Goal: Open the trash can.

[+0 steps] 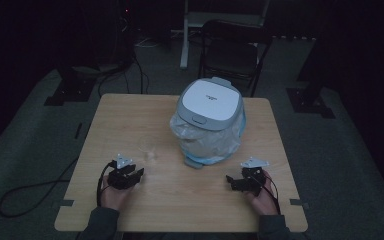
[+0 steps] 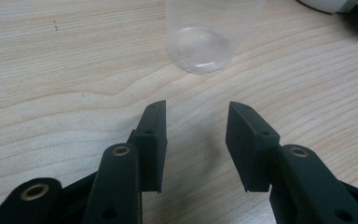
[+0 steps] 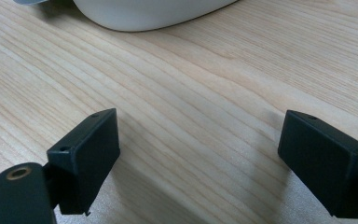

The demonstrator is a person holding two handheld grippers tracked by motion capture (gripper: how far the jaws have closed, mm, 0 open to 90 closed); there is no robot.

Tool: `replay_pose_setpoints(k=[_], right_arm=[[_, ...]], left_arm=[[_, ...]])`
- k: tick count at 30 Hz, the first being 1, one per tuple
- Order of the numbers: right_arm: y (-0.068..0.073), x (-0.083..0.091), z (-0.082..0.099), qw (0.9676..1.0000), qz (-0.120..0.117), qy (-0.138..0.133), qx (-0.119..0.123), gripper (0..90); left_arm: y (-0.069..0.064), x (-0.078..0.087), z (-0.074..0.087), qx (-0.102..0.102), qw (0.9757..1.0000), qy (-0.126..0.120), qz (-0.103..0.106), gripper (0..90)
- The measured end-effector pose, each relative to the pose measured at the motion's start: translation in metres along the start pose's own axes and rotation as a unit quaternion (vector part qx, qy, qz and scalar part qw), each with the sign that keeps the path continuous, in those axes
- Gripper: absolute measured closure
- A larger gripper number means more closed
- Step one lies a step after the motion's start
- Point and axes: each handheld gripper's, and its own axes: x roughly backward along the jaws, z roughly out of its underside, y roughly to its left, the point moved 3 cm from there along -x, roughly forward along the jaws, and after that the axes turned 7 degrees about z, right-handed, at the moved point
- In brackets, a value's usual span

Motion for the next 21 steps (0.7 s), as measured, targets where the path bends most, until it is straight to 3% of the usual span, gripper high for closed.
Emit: replay_pose_setpoints(k=[12, 14, 15, 16, 21], right_arm=[[0.005, 0.004, 0.002, 1.0000, 0.006, 0.000, -0.006, 16.1], [0.006, 0.006, 0.002, 0.9999, 0.010, 0.004, -0.011, 24.6], [0.007, 0.011, 0.000, 0.9995, 0.019, 0.021, -0.016, 36.0], [0.008, 0.012, -0.001, 0.9994, 0.017, 0.026, -0.018, 40.2], [0.009, 0.016, -0.002, 0.9995, -0.002, 0.023, -0.024, 50.5]], left_arm=[[0.001, 0.000, 0.001, 0.002, 1.0000, 0.004, -0.002, 58.6], [0.001, 0.000, 0.001, 0.003, 1.0000, 0.004, -0.002, 58.6], [0.001, 0.000, 0.001, 0.004, 1.0000, 0.004, -0.002, 58.6], [0.001, 0.000, 0.001, 0.004, 1.0000, 0.004, -0.002, 58.6], [0.001, 0.000, 0.001, 0.003, 1.0000, 0.004, 0.000, 58.2]])
